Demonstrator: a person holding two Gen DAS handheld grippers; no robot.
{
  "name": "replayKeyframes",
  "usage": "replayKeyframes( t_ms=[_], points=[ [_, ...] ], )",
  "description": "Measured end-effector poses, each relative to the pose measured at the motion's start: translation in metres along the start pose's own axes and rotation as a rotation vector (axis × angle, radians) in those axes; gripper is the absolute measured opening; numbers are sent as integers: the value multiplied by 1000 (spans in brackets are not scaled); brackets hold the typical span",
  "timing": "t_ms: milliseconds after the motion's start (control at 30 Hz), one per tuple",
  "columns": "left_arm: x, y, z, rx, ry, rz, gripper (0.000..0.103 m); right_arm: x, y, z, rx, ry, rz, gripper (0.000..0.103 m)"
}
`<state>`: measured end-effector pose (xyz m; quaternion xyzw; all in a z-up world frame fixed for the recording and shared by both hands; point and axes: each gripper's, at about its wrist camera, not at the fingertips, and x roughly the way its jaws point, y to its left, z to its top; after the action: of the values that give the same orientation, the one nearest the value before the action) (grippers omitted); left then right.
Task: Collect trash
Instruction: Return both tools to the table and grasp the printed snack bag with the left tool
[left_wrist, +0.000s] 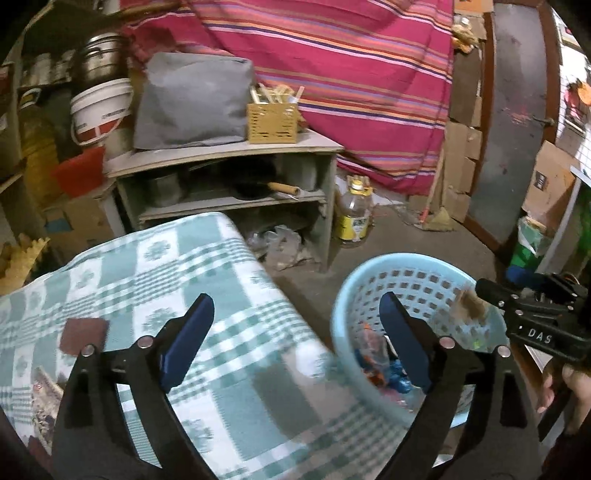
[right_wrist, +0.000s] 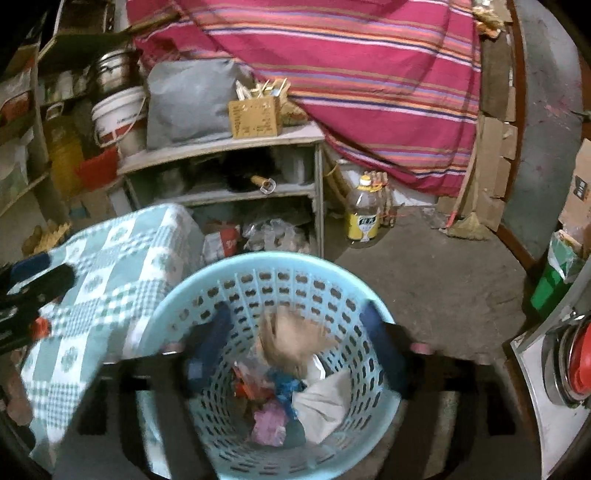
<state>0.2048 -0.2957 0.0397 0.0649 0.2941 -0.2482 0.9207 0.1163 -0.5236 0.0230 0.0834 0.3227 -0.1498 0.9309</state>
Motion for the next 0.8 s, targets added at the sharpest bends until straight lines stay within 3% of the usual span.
replayKeyframes(
  t_ms=[133, 333, 567, 800],
  points=[
    [-14, 27, -6, -15, -16, 55, 93, 2, 6, 2, 1, -1, -11, 88],
    [-40, 84, -25, -80, -11, 131, 96, -13, 29, -1, 7, -35, 6, 91],
    [-74, 155, -59, -120, 6, 262, 97, -27, 95, -18, -28, -44, 96, 95],
    [-96, 220, -92, -159, 50, 337, 97, -32, 165, -34, -101, -20, 166, 95]
  ],
)
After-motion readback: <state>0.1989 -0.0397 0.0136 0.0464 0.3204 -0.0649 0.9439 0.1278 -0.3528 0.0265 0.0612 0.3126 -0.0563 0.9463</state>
